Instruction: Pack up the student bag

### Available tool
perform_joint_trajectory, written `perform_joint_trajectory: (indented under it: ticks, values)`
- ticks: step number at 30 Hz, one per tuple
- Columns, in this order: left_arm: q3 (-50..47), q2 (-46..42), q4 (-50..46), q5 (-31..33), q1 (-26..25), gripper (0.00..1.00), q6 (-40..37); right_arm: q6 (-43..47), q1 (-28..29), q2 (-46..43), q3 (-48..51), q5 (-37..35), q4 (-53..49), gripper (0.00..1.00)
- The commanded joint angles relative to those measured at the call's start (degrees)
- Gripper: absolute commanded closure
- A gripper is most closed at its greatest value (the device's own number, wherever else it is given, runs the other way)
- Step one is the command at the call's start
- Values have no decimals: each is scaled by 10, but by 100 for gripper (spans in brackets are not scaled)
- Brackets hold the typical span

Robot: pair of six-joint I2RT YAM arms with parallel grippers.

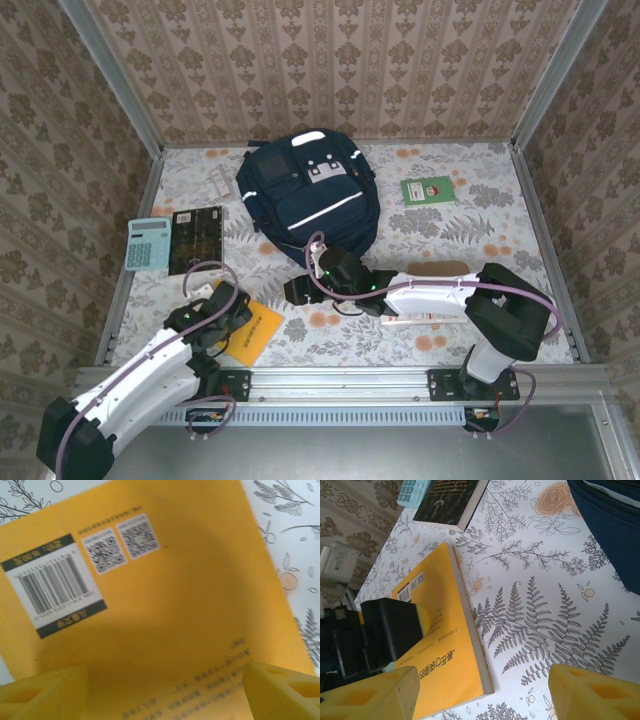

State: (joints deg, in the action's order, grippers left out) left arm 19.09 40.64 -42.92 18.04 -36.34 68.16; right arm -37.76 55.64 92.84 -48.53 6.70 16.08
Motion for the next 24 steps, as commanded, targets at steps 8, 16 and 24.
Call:
perform_joint_trajectory:
  ticks: [8, 16, 24]
  values:
    - [-31, 111, 285, -90, -20, 18, -9, 10, -5, -64, 35, -33, -10, 29]
    - [47, 159, 250, -76, -43, 15, -65, 10, -8, -44, 29, -28, -26, 29]
    - [29, 73, 84, -23, -64, 15, 1, 21, -8, 12, 16, -18, -25, 31]
